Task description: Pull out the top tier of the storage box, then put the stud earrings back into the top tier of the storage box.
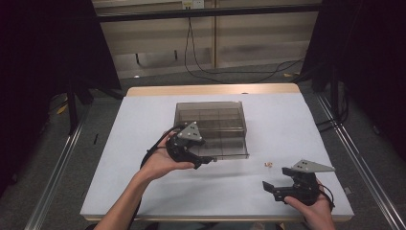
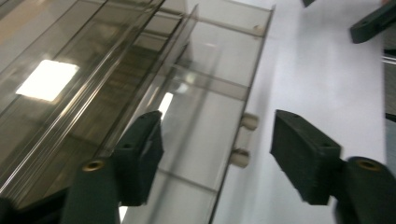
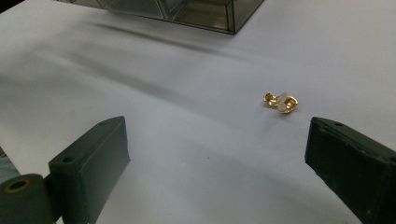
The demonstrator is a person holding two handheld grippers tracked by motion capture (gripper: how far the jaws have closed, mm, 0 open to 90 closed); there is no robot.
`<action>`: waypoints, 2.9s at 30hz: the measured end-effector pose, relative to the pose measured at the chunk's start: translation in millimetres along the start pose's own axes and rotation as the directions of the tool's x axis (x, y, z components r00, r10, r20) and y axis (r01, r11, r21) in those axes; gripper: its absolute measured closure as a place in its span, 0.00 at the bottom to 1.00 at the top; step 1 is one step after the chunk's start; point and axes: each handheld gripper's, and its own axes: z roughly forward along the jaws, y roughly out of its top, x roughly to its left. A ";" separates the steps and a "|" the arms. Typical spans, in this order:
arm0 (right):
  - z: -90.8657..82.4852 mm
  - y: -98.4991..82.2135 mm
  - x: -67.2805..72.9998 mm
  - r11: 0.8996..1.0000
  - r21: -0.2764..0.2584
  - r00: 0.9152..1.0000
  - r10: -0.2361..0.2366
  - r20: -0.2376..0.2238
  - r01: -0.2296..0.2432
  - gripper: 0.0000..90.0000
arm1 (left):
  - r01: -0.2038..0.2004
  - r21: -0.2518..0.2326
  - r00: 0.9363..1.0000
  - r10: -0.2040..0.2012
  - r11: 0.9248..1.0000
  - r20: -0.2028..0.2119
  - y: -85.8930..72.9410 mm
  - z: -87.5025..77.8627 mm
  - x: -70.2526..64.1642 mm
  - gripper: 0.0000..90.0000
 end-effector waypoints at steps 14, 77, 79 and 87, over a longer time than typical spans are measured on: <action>5.1 3.2 -2.3 1.000 0.004 1.000 0.006 0.004 -0.006 0.09 | 0.082 -0.071 0.992 -0.088 0.994 -0.093 -34.3 -34.3 5.7 0.15; 35.7 85.0 -39.1 0.895 0.395 0.976 -0.163 -0.147 0.208 0.83 | 0.212 -0.083 0.956 -0.224 0.974 -0.188 -146.8 -77.4 -69.7 0.07; 38.9 92.9 -39.8 0.881 0.416 0.973 -0.177 -0.148 0.224 0.84 | 0.192 -0.082 0.960 -0.205 0.978 -0.190 -146.1 -77.5 -71.0 0.07; 57.0 101.4 -41.8 0.799 0.537 0.963 -0.233 -0.138 0.270 0.88 | 0.181 -0.076 0.962 -0.193 0.981 -0.192 -146.4 -77.5 -71.6 0.06</action>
